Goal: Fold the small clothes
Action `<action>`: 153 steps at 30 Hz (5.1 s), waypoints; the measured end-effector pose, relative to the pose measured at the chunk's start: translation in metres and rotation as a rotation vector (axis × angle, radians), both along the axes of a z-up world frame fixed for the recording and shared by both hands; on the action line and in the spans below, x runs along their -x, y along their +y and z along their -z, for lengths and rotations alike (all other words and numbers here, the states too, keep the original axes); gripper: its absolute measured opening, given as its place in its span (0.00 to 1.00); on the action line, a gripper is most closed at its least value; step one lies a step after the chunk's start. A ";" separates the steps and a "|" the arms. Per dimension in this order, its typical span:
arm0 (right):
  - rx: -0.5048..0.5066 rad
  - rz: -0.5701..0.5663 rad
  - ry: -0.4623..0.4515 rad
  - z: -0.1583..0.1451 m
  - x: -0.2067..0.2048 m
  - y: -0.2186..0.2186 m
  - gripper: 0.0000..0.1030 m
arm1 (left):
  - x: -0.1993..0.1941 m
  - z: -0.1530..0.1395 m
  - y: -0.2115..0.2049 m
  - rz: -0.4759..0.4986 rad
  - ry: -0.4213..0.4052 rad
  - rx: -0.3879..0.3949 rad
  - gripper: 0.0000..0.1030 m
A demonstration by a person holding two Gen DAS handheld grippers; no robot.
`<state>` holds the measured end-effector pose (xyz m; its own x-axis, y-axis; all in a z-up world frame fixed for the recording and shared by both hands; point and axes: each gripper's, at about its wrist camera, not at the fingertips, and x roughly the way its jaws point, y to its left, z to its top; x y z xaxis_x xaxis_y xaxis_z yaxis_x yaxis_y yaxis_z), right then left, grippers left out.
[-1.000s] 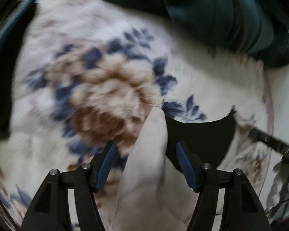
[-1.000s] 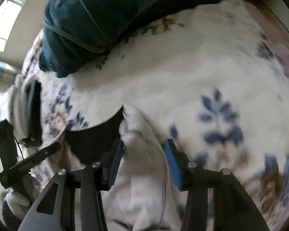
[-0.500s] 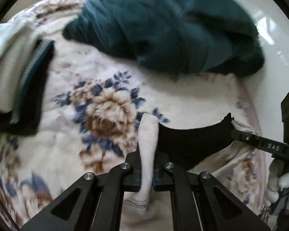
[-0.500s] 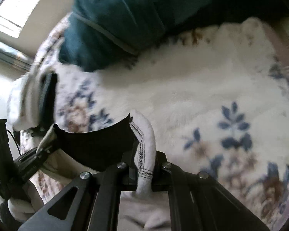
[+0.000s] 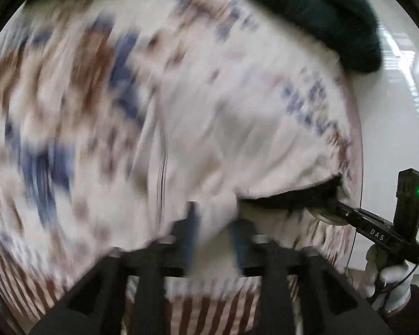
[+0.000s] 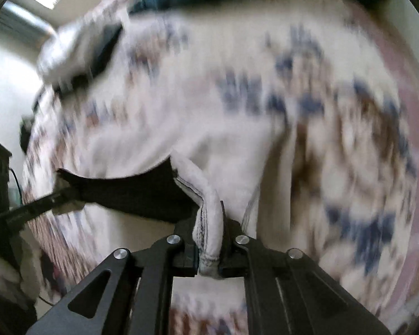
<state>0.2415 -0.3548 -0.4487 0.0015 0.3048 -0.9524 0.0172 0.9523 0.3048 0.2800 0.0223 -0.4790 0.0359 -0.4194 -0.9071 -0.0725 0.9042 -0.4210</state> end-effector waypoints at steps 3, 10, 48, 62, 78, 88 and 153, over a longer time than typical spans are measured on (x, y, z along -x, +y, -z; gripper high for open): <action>0.017 0.005 0.120 0.020 0.025 -0.014 0.16 | 0.030 0.014 0.024 -0.061 0.083 0.037 0.47; -0.095 0.270 0.060 0.001 0.021 -0.075 0.38 | -0.001 0.003 0.060 -0.202 0.028 0.031 0.47; -0.433 0.436 -0.015 0.109 -0.060 -0.093 0.51 | -0.120 0.076 0.010 -0.098 -0.143 0.231 0.28; -0.345 0.273 -0.154 -0.044 -0.073 0.012 0.19 | -0.089 -0.059 0.092 -0.167 -0.336 0.193 0.22; -0.408 0.246 -0.361 -0.176 -0.276 0.311 0.19 | -0.300 -0.210 0.348 -0.143 -0.529 0.098 0.22; -0.346 0.249 -0.368 -0.146 -0.468 0.421 0.19 | -0.483 -0.175 0.404 -0.118 -0.485 0.005 0.23; 0.320 0.120 -0.870 -0.561 0.017 0.451 0.99 | -0.054 -0.456 0.336 -0.100 -0.778 -0.491 0.96</action>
